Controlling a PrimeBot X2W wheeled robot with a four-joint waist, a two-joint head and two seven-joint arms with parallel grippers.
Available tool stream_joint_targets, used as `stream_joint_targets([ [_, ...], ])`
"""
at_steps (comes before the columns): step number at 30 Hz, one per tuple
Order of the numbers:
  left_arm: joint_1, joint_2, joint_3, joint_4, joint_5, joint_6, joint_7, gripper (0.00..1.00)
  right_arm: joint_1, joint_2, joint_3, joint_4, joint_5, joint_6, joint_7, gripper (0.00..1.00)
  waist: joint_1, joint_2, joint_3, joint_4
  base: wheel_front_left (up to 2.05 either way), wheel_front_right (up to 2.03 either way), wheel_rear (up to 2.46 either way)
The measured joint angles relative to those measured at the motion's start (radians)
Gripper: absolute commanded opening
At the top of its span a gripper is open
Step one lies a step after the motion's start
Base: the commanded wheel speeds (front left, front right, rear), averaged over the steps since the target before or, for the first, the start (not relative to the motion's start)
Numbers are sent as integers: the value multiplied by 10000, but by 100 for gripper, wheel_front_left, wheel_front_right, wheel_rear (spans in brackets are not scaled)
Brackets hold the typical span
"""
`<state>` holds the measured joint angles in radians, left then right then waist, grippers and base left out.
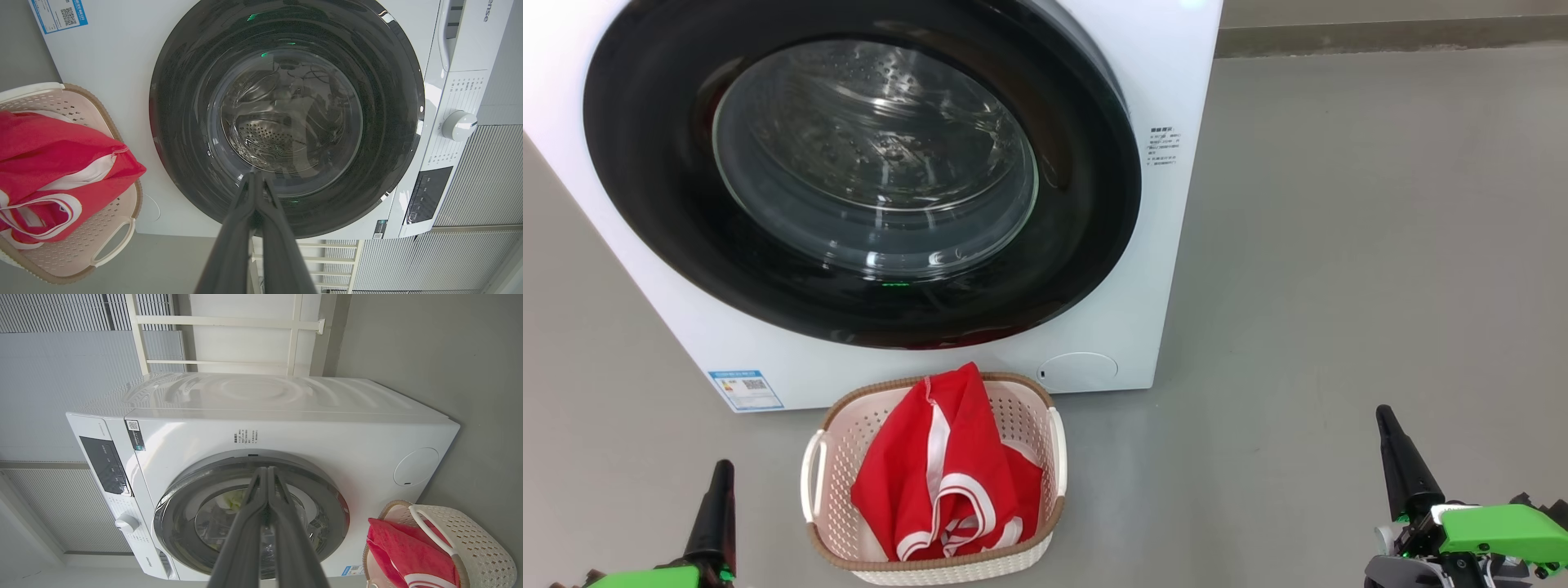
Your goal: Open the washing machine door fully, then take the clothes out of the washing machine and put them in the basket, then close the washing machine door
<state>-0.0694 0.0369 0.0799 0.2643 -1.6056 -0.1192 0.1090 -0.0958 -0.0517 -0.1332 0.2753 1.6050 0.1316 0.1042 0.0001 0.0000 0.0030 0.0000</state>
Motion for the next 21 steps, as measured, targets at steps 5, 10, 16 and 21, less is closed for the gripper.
stream_joint_targets([
  [5,0,-2,2,0,0,0,10,0,0,2,-8,0,0,0,2,0,0,0,0,0,0,0,0],
  [10,0,-4,4,0,0,0,10,0,0,4,-13,0,0,-25,2,0,0,0,0,0,0,0,0],
  [16,0,-10,6,0,0,0,12,0,0,6,-17,0,0,-25,2,0,0,0,0,0,0,0,0],
  [21,0,-15,6,0,0,0,10,0,0,6,-17,0,0,-25,2,0,0,0,0,0,0,0,0],
])
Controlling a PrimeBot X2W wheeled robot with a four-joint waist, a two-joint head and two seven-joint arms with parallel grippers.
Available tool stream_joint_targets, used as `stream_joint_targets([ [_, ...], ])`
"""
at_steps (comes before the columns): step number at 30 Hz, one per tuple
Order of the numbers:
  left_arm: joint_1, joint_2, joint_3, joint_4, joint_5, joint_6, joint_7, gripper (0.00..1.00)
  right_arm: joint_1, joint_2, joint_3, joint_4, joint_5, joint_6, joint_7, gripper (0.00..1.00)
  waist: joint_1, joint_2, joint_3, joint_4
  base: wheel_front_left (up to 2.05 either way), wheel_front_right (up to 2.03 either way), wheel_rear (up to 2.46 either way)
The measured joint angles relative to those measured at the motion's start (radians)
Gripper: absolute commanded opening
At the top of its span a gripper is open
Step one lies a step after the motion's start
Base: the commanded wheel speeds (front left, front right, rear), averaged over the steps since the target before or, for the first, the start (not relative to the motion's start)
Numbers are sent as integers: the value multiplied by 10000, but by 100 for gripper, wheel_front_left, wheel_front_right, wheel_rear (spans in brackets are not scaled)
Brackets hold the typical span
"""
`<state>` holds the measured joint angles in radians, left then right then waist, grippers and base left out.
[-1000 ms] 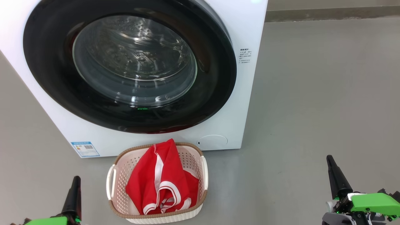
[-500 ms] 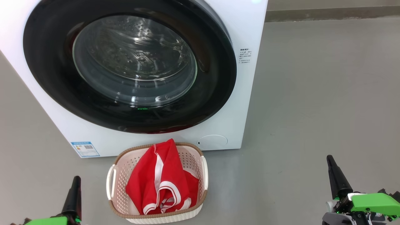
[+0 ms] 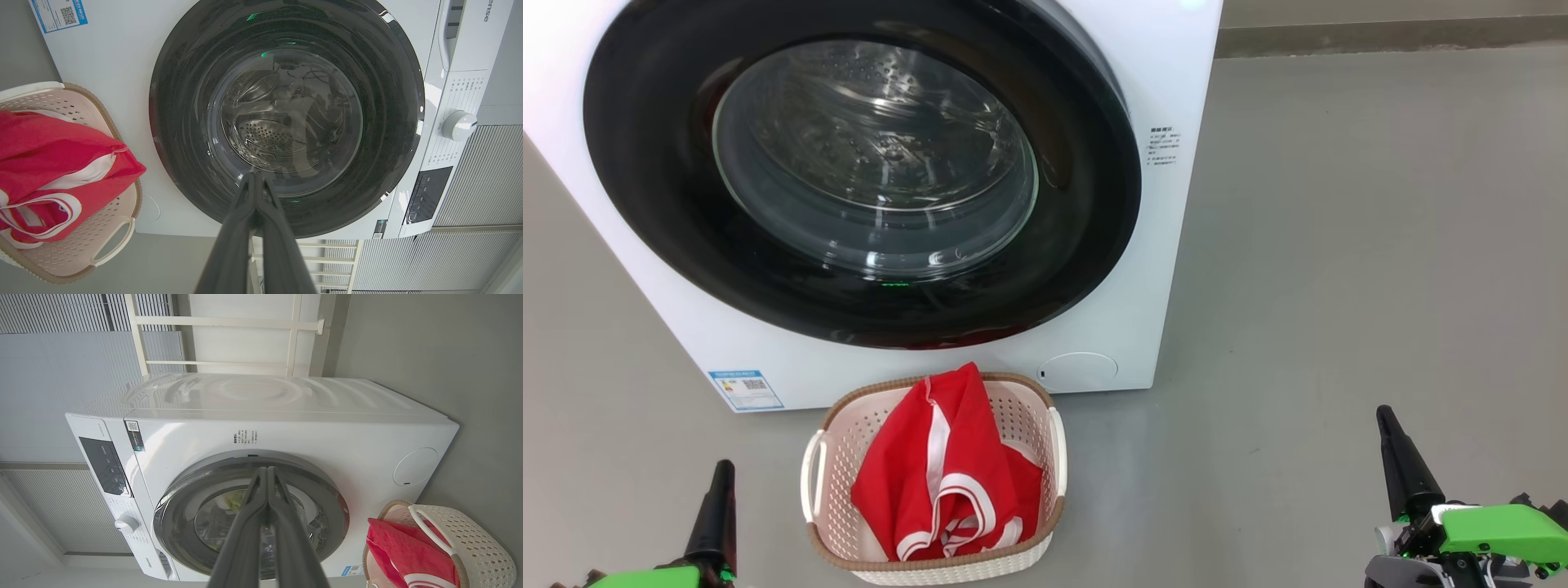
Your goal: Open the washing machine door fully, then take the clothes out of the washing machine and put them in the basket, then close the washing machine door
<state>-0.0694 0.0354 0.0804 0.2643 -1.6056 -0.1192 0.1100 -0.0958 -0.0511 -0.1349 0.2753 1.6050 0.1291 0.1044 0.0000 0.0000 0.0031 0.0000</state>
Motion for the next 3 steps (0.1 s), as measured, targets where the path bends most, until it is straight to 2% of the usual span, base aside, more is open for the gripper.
stream_joint_targets([
  [3,0,-2,2,0,2,0,0,0,0,2,-2,0,0,0,2,0,0,0,0,0,0,0,0],
])
